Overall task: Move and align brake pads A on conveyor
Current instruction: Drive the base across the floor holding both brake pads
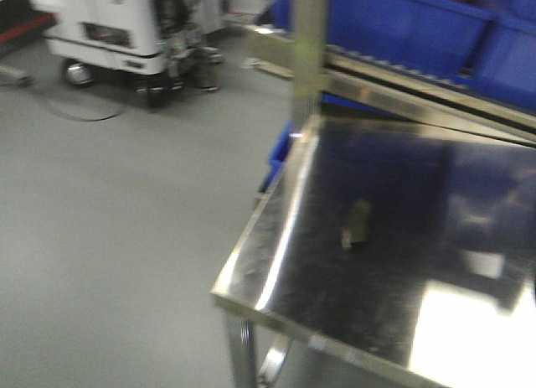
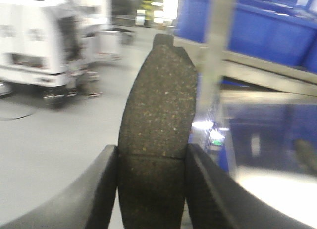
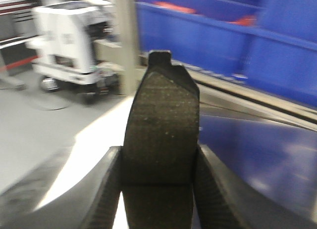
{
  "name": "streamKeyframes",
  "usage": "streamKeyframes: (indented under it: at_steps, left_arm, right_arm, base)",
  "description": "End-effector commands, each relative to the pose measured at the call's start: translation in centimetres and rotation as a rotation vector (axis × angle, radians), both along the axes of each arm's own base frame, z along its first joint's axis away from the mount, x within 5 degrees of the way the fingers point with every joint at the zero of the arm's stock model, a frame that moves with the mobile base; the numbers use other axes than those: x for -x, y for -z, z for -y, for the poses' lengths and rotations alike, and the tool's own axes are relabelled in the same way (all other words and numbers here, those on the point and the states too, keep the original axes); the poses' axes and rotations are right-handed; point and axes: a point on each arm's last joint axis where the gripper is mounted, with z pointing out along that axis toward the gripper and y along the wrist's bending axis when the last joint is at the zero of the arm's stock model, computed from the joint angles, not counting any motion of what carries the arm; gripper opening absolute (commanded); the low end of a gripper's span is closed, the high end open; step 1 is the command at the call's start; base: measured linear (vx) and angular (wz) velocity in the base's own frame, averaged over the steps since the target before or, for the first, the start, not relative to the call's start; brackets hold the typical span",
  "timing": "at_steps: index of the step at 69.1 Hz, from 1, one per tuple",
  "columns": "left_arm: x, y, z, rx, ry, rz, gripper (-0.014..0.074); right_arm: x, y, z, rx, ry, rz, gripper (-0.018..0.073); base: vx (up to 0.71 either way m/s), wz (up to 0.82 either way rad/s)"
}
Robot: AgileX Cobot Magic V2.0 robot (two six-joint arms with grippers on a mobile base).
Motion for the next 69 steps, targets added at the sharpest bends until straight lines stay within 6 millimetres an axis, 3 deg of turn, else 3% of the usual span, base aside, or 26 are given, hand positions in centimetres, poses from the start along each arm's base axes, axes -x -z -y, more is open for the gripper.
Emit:
streamKeyframes:
  at_steps: [1,69]
  left_arm:
    - [-0.15,-1.76,0.04,0.030,0.000,0.113,-0.0006]
    - [-0.15,-1.76,0.04,0.030,0.000,0.113,-0.0006]
  right_arm:
    - [-0.05,-1.73,0.09,0.001,0.012,0.116,-0.0010]
    - [-0.05,-1.73,0.09,0.001,0.012,0.116,-0.0010]
  base:
    - [-0.20,0.96]
    - [-0.18,0.87]
